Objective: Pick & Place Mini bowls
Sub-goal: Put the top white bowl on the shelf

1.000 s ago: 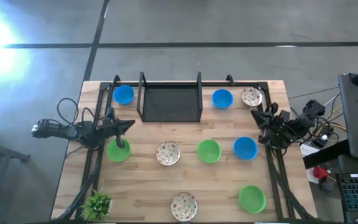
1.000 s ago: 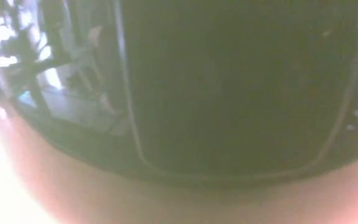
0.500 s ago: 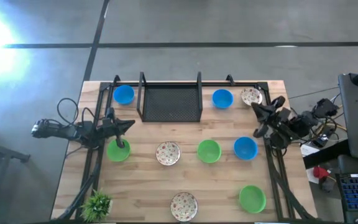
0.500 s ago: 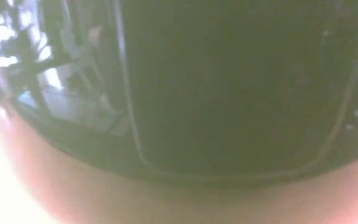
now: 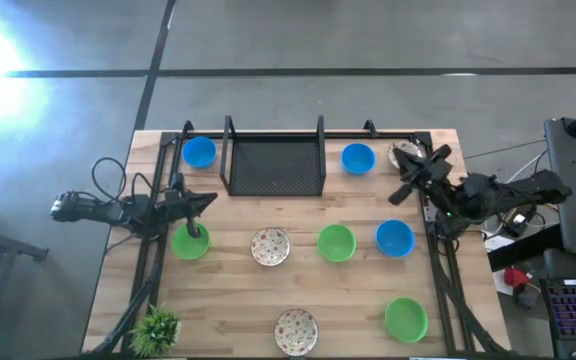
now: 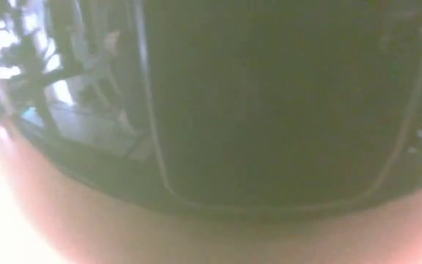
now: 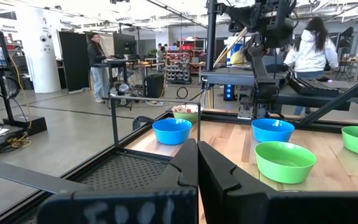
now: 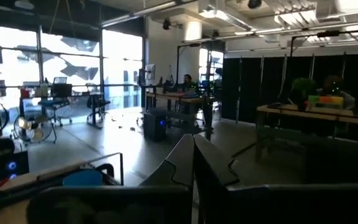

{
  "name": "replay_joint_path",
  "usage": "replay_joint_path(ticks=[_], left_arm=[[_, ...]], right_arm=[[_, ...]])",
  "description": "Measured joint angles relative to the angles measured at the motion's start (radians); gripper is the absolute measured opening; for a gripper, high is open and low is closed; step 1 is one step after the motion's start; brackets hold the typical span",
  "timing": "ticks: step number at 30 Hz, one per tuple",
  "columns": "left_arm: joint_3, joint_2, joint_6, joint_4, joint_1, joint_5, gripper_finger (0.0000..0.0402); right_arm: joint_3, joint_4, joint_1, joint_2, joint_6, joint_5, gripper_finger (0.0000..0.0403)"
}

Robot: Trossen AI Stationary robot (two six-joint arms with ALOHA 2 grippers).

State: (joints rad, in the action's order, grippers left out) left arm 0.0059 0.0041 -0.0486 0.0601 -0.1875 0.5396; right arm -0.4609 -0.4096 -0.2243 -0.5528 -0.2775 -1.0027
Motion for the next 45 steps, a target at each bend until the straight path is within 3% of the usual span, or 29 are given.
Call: replay_joint_path(ticks=[9,18,36,45], left_arm=[[0.000,0.000,0.000,0.000,0.000,0.000,0.0000],[0.000,0.000,0.000,0.000,0.000,0.000,0.0000],[0.000,0.000,0.000,0.000,0.000,0.000,0.0000],[0.000,0.000,0.000,0.000,0.000,0.000,0.0000]], right_arm=[[-0.159,0.519,0.216,-0.114,0.481,0.156,0.0008],[-0.321,0.923,0.432,-0.199,0.732,0.273,0.0008],[-0.331,1.015,0.954,-0.399,0.826,0.827,0.0008],[-0.334,1.050,1.016,-0.524,0.754,0.844,0.0008]])
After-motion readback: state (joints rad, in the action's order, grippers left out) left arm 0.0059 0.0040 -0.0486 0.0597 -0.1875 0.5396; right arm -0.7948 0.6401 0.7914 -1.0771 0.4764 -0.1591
